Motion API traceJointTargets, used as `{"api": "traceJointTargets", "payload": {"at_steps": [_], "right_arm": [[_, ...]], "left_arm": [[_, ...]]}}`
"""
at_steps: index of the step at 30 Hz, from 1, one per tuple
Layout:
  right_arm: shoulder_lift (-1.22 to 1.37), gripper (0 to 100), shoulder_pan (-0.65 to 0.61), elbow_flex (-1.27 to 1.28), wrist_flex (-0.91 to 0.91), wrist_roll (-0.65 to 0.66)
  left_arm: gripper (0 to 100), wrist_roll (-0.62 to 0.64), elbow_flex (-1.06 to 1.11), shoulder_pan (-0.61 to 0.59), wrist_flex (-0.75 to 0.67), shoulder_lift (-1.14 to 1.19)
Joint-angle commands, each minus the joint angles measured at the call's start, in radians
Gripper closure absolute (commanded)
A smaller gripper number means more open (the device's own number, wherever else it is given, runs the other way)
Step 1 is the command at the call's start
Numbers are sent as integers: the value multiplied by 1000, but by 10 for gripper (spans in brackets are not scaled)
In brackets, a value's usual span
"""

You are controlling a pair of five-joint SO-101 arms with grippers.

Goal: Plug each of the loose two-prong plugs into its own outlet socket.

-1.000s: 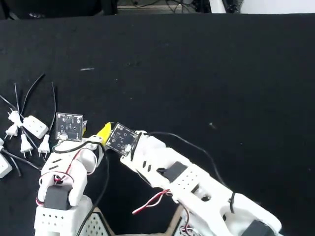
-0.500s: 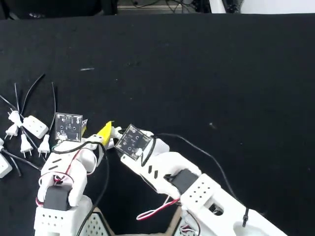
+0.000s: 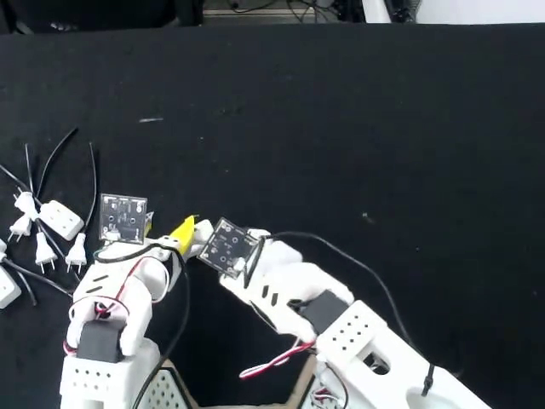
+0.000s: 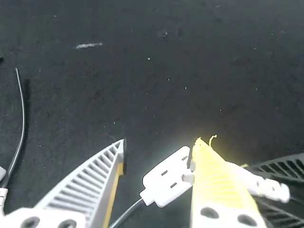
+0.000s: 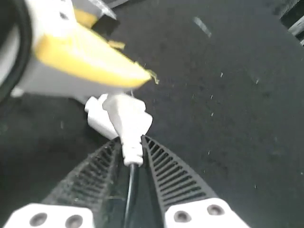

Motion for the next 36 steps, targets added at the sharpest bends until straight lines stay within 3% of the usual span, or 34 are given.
{"api": "traceJointTargets", "payload": {"at_steps": [1,9,17,26,36], "right_arm": [[-33,988,9,-113,127,21],[-33,988,-35,-110,158,28],[-31,988,133,15,172,107],[-16,988,275,31,173,110],[475,988,315,-294,164,104]], "left_arm": [[766,0,-7,8,-6,-9],[766,0,-1,12,0,-9],[766,0,1,10,-2,-9],[766,0,1,4,-2,-9],[766,0,-1,4,0,-9]]}}
